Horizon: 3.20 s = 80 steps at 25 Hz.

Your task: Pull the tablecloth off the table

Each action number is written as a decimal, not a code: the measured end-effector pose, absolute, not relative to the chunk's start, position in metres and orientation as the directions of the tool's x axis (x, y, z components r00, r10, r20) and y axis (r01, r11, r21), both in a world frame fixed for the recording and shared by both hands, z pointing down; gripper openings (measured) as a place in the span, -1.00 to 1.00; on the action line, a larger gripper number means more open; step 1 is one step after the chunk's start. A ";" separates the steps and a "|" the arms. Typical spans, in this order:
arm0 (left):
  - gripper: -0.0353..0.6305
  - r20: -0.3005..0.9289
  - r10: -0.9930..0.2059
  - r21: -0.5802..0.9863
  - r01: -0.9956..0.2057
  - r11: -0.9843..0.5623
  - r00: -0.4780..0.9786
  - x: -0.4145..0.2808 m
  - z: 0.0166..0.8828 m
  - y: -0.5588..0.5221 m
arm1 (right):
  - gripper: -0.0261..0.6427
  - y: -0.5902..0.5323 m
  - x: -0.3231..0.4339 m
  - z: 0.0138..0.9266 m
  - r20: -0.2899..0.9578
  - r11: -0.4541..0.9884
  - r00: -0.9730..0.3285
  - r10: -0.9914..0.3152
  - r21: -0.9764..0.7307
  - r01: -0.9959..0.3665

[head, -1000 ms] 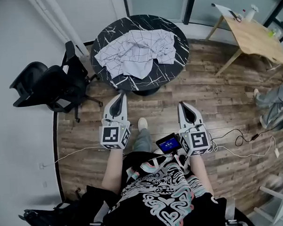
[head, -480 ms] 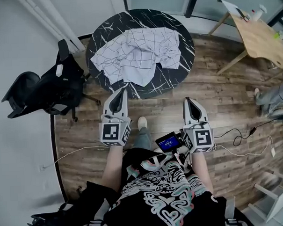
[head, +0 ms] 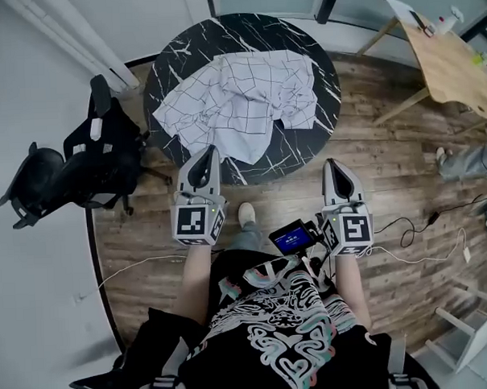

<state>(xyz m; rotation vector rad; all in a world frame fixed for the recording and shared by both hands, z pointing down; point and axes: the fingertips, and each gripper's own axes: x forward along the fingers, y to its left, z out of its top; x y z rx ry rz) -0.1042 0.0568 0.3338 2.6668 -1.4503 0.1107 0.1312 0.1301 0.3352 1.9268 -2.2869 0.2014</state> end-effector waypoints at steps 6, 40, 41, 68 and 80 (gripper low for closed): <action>-0.84 0.120 -0.826 0.063 -0.834 -0.548 0.551 -0.114 0.339 0.012 | -0.86 0.090 0.129 0.335 0.221 0.151 -0.141 -0.965 0.032 -0.988; -0.84 0.157 -0.835 0.050 -0.849 -0.527 0.527 -0.121 0.359 -0.065 | -0.86 -0.004 0.130 0.350 0.234 0.228 -0.207 -0.950 0.067 -0.971; -0.84 0.159 -0.839 0.054 -0.853 -0.520 0.521 -0.122 0.361 -0.066 | -0.86 -0.005 0.130 0.352 0.242 0.235 -0.213 -0.947 0.066 -0.970; -0.27 0.386 -0.758 0.003 -0.823 -0.569 0.525 -0.095 0.447 -0.089 | -0.78 -0.062 0.166 0.431 0.422 0.381 -0.318 -0.849 0.072 -0.922; 0.18 0.490 -0.706 -0.047 -0.793 -0.608 0.512 -0.094 0.484 -0.101 | -0.69 -0.090 0.151 0.469 0.488 0.470 -0.400 -0.776 0.022 -0.883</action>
